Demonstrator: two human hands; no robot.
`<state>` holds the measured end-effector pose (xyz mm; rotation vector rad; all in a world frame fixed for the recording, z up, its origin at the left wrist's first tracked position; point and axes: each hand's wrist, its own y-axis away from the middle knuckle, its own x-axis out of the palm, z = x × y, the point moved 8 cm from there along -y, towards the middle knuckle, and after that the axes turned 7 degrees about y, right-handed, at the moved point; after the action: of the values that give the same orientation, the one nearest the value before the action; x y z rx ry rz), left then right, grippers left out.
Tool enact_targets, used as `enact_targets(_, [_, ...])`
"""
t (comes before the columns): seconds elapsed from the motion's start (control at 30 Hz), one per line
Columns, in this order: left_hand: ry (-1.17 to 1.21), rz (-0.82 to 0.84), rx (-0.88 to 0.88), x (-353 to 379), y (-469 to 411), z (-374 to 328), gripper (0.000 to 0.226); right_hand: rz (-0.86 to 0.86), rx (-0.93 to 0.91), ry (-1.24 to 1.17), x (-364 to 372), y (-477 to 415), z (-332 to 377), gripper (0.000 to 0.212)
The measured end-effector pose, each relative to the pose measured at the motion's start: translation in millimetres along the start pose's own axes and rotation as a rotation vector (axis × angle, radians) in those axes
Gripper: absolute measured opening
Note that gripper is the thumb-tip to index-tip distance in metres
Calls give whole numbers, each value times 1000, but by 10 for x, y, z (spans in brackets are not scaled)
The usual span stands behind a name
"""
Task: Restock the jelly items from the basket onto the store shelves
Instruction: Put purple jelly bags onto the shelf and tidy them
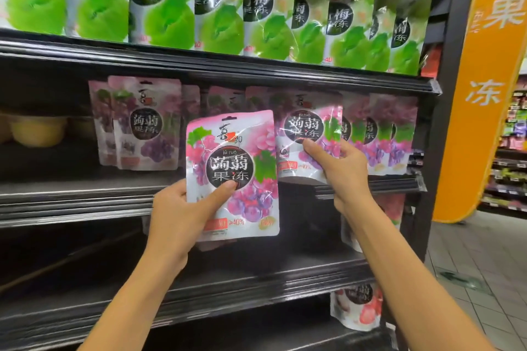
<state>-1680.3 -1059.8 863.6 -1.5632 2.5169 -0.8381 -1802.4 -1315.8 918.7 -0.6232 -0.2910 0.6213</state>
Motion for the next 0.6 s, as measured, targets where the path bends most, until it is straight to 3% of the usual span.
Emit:
enact_targets(0.07, [3,-1,1,4,-9,-40,46,-6,18,25,36,-102,-20,39])
enact_targets(0.2, [-3,-16,-16,-12,-39,-71,42,-5,-2,51,97,-222,-86,17])
enact_targets(0.43, [-20,1,-31,60,-26,-60,40,71,-7,213,105,-168,-132,40])
enact_targets(0.5, [-28,4,-34,70,-10,-46,42,34,-28,272,8,-115,-72,54])
enact_targets(0.6, [-33,7,-27,71,37,-24,40,-94,-107,345,-185,5,32,58])
